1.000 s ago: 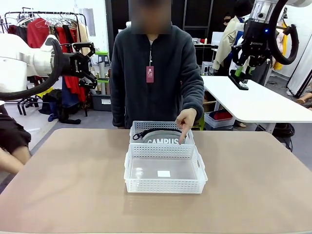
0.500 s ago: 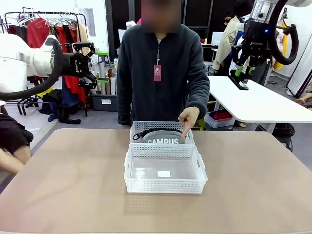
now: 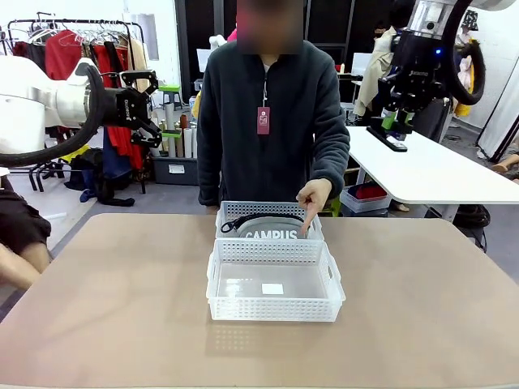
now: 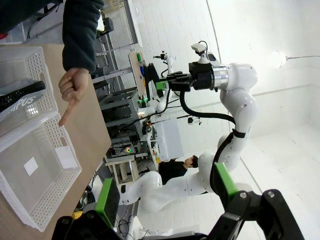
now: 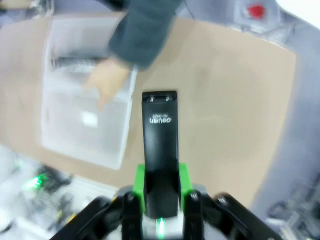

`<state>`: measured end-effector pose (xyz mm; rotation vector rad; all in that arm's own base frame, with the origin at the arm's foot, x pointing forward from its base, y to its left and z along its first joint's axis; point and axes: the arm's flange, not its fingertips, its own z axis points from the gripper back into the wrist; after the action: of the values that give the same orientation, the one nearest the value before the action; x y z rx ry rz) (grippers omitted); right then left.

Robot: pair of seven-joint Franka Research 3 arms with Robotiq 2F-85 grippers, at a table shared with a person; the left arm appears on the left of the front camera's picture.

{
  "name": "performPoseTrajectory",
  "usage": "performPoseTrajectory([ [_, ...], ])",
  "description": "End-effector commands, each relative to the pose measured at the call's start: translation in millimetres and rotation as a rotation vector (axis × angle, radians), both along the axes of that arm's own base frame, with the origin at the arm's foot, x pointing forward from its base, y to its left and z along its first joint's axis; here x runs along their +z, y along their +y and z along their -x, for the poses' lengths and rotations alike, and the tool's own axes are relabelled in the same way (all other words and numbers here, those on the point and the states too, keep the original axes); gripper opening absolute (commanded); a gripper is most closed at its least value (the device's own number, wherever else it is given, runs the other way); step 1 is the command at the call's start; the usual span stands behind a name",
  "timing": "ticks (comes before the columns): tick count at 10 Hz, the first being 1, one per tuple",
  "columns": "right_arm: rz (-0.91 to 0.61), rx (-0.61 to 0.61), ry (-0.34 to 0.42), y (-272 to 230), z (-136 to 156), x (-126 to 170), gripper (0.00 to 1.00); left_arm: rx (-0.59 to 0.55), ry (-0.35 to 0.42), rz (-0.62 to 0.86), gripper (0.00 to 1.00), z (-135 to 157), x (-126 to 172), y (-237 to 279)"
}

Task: Distribute items into two baskets.
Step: Place the picked Stapler into the Organizing basket as instructed by the person.

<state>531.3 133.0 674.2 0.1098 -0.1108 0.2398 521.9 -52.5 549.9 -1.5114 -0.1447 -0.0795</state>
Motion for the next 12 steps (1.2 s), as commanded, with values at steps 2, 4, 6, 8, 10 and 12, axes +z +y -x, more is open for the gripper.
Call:
performPoseTrajectory([
  [2,0.006,0.397,0.006,24,48,-8,0.0,0.002,0.009,-0.001,1.0,2,3,1],
  [4,0.013,0.611,-0.018,48,73,-17,0.0,0.002,0.009,-0.001,1.0,2,3,1],
  [6,-0.005,0.846,-0.036,79,104,-35,0.0,0.002,0.009,-0.001,1.0,2,3,1],
  [8,0.014,1.024,-0.111,105,123,-53,0.0,0.002,0.009,-0.001,1.0,2,3,1],
  [10,0.045,1.144,-0.149,131,142,-70,0.0,0.002,0.009,-0.001,1.0,2,3,1],
  [12,0.066,1.226,-0.196,151,147,-90,0.0,0.002,0.009,-0.001,1.0,2,3,1],
])
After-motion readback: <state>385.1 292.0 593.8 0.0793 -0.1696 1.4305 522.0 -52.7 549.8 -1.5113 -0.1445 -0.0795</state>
